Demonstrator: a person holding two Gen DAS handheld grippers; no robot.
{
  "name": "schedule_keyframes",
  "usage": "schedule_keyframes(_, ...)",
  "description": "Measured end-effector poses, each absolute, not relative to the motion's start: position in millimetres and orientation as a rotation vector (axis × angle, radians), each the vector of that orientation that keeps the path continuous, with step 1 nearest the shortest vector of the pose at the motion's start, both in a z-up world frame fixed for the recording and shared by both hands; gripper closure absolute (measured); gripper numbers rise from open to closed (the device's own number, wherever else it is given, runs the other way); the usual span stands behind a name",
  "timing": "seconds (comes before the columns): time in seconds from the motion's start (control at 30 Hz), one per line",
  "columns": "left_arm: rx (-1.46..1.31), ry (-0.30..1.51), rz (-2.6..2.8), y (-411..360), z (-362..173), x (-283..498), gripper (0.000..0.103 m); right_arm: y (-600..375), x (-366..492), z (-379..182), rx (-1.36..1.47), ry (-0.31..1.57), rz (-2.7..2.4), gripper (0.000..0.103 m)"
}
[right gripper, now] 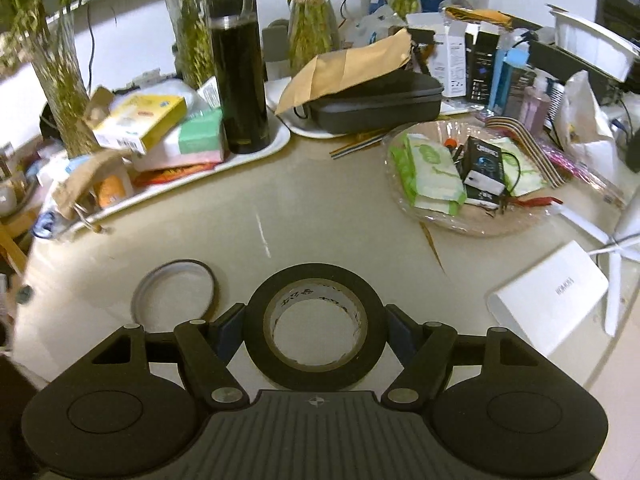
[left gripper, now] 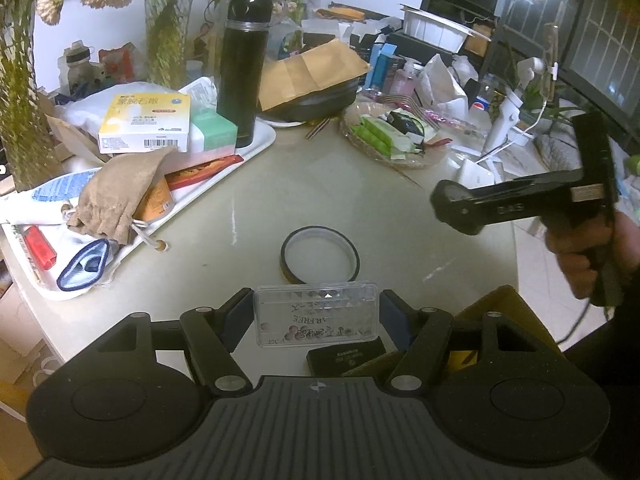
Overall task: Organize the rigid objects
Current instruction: 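Grasp the black tape roll with the right tool and lift it, then carry the tape roll and bead case into the cardboard box and release both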
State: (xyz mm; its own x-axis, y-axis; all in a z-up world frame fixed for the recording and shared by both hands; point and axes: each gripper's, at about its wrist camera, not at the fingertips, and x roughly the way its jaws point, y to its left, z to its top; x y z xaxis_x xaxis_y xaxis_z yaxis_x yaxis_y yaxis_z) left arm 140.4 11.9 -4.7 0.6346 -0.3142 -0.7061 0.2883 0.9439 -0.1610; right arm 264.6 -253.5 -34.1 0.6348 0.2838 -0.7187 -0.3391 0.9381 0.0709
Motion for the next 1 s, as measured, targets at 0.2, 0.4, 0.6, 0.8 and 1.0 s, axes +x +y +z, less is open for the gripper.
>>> schedule_keyframes(0.2, 0.006, 0.802, -0.355, 2, 9, 128, 0.036, -251, 232, -11, -0.077, 0.791, 0.364, 0.028)
schedule_keyframes(0.4, 0.034, 0.794, -0.373, -9, 21, 111, 0.036, -249, 198, 6, -0.079, 0.772, 0.395, 0.028)
schedule_keyframes(0.6, 0.057, 0.815, -0.391, -18, 24, 95, 0.036, -254, 171, 13, -0.053, 0.772, 0.402, 0.028)
schedule_keyframes(0.8, 0.076, 0.864, -0.406, -24, 19, 83, 0.036, -255, 146, 17, -0.042, 0.773, 0.422, 0.028)
schedule_keyframes(1.0, 0.102, 0.933, -0.409, -31, 10, 72, 0.036, -257, 126, 19, -0.029, 0.771, 0.432, 0.028)
